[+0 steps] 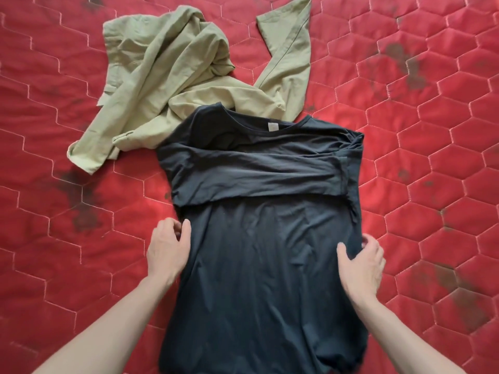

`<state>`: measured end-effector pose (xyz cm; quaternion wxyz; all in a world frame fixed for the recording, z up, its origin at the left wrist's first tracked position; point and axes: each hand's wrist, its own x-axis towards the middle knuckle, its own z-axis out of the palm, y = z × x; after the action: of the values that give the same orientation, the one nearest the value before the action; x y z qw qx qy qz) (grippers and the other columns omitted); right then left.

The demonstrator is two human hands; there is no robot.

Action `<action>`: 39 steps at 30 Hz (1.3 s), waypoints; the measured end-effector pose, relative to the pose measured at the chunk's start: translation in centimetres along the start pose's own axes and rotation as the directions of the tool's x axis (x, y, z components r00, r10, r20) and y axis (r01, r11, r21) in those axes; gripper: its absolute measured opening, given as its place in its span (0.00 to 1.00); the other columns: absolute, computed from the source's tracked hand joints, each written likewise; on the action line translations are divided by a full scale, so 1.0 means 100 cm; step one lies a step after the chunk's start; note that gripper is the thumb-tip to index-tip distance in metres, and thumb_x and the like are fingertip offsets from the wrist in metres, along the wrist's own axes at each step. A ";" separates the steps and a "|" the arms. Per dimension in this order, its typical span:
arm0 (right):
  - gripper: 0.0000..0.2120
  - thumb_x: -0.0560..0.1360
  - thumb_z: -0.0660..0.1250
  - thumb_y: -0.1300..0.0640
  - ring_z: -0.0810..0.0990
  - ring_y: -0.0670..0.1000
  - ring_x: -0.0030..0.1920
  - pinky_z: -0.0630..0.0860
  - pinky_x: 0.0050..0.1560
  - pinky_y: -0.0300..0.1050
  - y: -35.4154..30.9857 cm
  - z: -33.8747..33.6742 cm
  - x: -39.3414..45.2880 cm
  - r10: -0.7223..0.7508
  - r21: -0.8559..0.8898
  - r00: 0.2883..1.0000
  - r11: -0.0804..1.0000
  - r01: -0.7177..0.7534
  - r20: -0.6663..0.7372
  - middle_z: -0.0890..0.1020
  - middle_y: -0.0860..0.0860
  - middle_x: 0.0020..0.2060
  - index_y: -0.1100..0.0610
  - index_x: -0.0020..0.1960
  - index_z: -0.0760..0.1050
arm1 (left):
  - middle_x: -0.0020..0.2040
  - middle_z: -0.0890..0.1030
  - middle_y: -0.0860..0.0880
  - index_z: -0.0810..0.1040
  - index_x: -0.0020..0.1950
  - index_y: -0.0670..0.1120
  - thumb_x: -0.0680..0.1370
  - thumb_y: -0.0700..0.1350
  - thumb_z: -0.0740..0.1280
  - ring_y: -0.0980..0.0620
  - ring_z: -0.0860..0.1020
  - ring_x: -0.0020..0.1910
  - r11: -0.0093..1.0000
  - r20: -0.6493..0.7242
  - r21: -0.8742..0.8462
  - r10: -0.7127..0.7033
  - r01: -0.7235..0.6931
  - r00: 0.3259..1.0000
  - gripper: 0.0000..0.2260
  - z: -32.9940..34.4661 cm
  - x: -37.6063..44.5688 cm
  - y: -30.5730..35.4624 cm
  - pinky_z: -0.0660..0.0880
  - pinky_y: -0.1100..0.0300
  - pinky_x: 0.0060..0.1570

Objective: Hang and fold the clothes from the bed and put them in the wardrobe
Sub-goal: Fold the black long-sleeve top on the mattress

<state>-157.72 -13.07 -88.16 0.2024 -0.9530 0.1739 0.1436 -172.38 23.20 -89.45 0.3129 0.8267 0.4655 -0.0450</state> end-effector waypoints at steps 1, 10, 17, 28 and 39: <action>0.26 0.77 0.72 0.48 0.75 0.67 0.62 0.70 0.63 0.61 0.008 -0.001 -0.011 0.047 0.005 0.999 0.999 -0.047 0.018 0.78 0.63 0.61 0.57 0.70 0.68 | 0.45 0.76 0.49 0.72 0.45 0.48 0.83 0.57 0.63 0.43 0.75 0.48 1.000 0.020 0.004 -0.002 0.002 1.000 0.14 0.002 -0.012 -0.004 0.73 0.47 0.49; 0.19 0.81 0.61 0.38 0.82 0.66 0.49 0.72 0.46 0.55 0.088 -0.015 -0.082 0.105 -0.171 0.969 0.983 -0.067 0.222 0.81 0.60 0.43 0.53 0.59 0.69 | 0.34 0.81 0.53 0.78 0.37 0.50 0.77 0.57 0.71 0.49 0.80 0.39 0.981 0.268 0.184 -0.111 0.063 0.957 0.14 0.005 -0.106 -0.045 0.74 0.52 0.41; 0.19 0.82 0.58 0.37 0.83 0.65 0.50 0.72 0.46 0.54 0.134 -0.039 -0.092 0.037 -0.280 0.970 0.959 0.033 0.240 0.83 0.62 0.45 0.53 0.55 0.73 | 0.42 0.87 0.59 0.85 0.45 0.47 0.75 0.46 0.76 0.56 0.86 0.47 0.983 0.475 -0.069 -0.115 0.167 0.872 0.04 0.002 -0.149 -0.090 0.80 0.52 0.52; 0.23 0.82 0.63 0.43 0.79 0.68 0.55 0.73 0.59 0.62 0.174 -0.079 -0.089 0.006 0.106 0.981 0.994 -0.027 0.193 0.83 0.66 0.50 0.66 0.54 0.79 | 0.38 0.88 0.51 0.87 0.43 0.41 0.78 0.43 0.76 0.57 0.81 0.38 0.901 0.381 -0.253 -0.242 0.352 0.892 0.06 -0.011 -0.211 -0.116 0.76 0.68 0.35; 0.21 0.80 0.64 0.36 0.83 0.60 0.47 0.77 0.52 0.54 0.194 -0.091 -0.084 0.079 -0.183 0.919 0.983 -0.008 0.386 0.86 0.50 0.40 0.52 0.44 0.82 | 0.35 0.86 0.52 0.88 0.37 0.41 0.76 0.53 0.77 0.58 0.78 0.36 0.885 0.478 -0.119 -0.347 0.451 0.807 0.16 -0.022 -0.243 -0.127 0.74 0.59 0.40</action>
<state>-170.98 -31.41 -83.81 0.1442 -0.9150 0.1376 0.3507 -196.70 11.11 -84.86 0.4861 0.6357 0.5479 -0.2435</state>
